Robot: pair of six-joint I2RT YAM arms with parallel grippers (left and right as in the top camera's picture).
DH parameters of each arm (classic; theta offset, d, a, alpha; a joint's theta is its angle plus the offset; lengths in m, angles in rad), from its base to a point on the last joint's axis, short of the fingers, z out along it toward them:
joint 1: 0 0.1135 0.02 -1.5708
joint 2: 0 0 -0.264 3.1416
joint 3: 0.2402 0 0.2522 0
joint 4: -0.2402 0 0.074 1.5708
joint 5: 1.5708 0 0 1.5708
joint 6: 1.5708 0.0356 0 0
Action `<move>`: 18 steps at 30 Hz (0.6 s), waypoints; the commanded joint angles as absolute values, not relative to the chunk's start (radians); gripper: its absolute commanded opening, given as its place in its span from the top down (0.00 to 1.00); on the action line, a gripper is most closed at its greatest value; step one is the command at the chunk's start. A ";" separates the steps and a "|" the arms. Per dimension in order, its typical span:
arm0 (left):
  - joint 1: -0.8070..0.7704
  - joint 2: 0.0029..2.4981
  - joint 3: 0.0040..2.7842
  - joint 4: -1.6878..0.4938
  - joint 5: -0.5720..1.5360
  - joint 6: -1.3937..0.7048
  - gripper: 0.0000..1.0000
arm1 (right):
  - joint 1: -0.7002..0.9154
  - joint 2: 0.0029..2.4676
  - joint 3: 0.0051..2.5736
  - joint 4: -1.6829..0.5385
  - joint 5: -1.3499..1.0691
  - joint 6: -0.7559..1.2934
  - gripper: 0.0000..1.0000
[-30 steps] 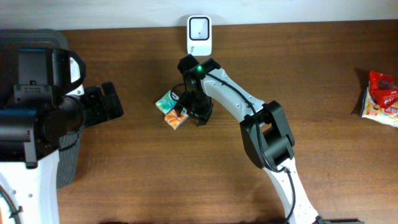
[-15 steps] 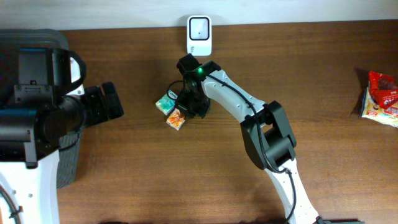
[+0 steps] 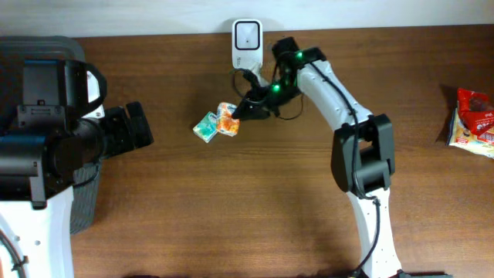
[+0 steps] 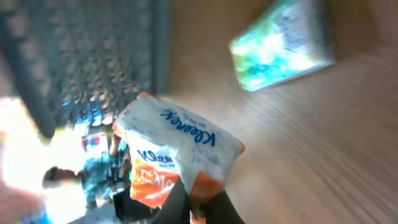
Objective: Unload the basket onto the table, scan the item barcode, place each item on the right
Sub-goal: 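Hold the orange tissue pack in front of the scanner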
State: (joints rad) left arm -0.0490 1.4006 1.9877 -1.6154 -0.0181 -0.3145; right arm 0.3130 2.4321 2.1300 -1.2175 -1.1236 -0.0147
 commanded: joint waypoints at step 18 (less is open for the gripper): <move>-0.044 1.399 1.994 -1.615 -0.015 -0.314 0.01 | 0.321 2.438 2.352 -1.143 -0.313 0.324 0.96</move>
State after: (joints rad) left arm -0.0490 1.4006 1.9877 -1.6150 -0.0181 -0.3145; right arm 0.3210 2.4413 2.2192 -1.1419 -0.7624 0.1081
